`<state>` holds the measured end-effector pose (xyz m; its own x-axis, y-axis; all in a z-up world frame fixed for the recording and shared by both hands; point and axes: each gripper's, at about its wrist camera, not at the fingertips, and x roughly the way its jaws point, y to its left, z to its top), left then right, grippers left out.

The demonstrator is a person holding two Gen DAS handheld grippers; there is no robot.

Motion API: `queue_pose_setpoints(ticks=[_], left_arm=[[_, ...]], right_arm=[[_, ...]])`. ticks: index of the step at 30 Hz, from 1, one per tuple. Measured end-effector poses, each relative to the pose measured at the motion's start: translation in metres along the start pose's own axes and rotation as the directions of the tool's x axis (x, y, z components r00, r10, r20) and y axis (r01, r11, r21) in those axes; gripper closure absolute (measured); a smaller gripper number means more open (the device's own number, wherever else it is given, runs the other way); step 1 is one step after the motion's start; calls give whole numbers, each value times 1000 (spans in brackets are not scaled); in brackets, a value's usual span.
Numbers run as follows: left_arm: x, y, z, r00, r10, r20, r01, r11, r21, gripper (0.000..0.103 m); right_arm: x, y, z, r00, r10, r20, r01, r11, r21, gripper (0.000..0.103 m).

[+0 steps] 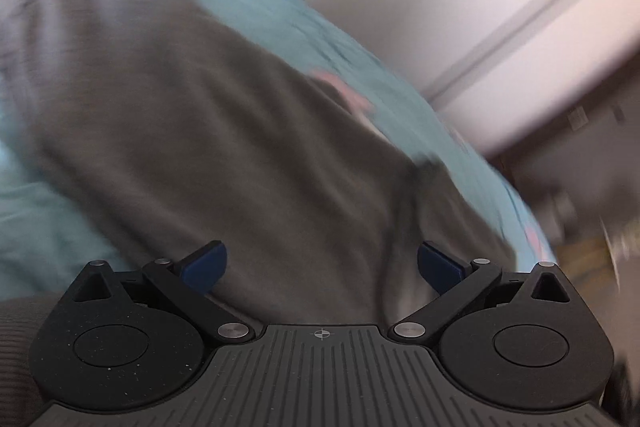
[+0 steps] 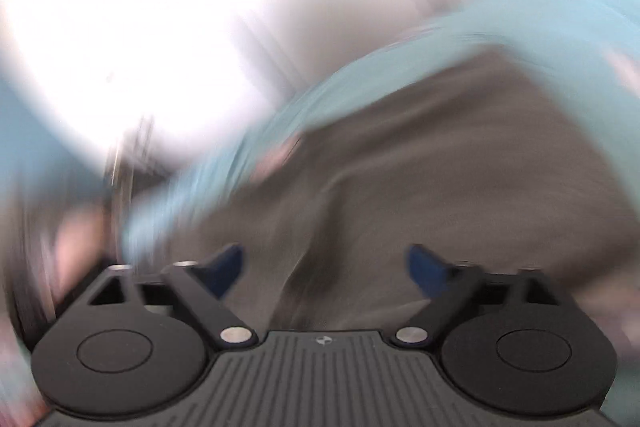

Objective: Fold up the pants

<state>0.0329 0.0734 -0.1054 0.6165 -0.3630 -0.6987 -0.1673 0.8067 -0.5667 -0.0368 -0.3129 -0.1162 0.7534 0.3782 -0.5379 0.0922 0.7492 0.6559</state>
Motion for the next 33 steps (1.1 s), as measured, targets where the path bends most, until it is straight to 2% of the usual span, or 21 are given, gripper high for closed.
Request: queue_pose_setpoints(ticks=[1,3,5,7,9,12,14,16,19,21,23,25,27,29,30,31,33], left_arm=[[10,-12,-3,997,-41,-66,43,998,41,0],[31,-30,-12,976,-94,-199,107,993,58,0],[50,-42,-22,946,-114,-303,138,989,60,0],[63,-49,-28,928,-112,-355,148,986,77,0],[65,-51,-31,931,-115,-347,152,985,82,0],[65,-56,-30,936,-122,-331,164,981,101,5],[61,-59,-29,943,-134,-305,176,978,114,30],[63,-60,-26,940,-150,-307,192,975,112,30],[80,-62,-18,933,-121,-339,165,981,102,30],[92,-59,-11,923,-136,-360,161,986,41,29],[103,-55,-8,905,-162,-392,168,986,-19,21],[109,-54,-8,902,-170,-396,170,985,-35,22],[108,-54,-9,911,-168,-376,176,984,-14,32],[106,-54,-10,924,-123,-361,147,988,39,61],[105,-53,-10,929,-111,-353,137,989,50,66],[105,-51,-10,933,-102,-345,126,991,48,75],[105,-43,-5,933,-118,-341,133,991,19,78]], right_arm=[[-9,-18,6,1000,0,17,-2,994,112,8],[-23,-47,10,1000,-11,27,3,960,282,6],[-33,-67,8,998,-28,60,3,924,383,6],[-37,-79,3,996,-34,82,-7,890,456,6],[-28,-82,1,999,-23,49,-4,878,479,6],[-19,-79,-2,999,-42,4,35,889,456,6],[-13,-74,-5,999,-45,-2,42,898,439,6],[-9,-70,-3,999,-45,-6,43,902,430,6],[-17,-71,-3,999,-41,5,35,905,424,6],[-15,-73,-2,999,-46,3,40,901,431,6],[-14,-74,-2,999,-48,-4,45,897,439,6],[-12,-76,-3,999,-53,-8,51,896,442,6],[-11,-76,-3,998,-55,-9,53,897,438,6],[-11,-74,-3,999,-47,-3,44,904,425,6],[-11,-72,-2,999,-48,-1,44,908,416,6],[-10,-71,-2,999,-51,4,45,914,403,6],[-11,-66,-1,998,-64,12,55,926,374,6]])
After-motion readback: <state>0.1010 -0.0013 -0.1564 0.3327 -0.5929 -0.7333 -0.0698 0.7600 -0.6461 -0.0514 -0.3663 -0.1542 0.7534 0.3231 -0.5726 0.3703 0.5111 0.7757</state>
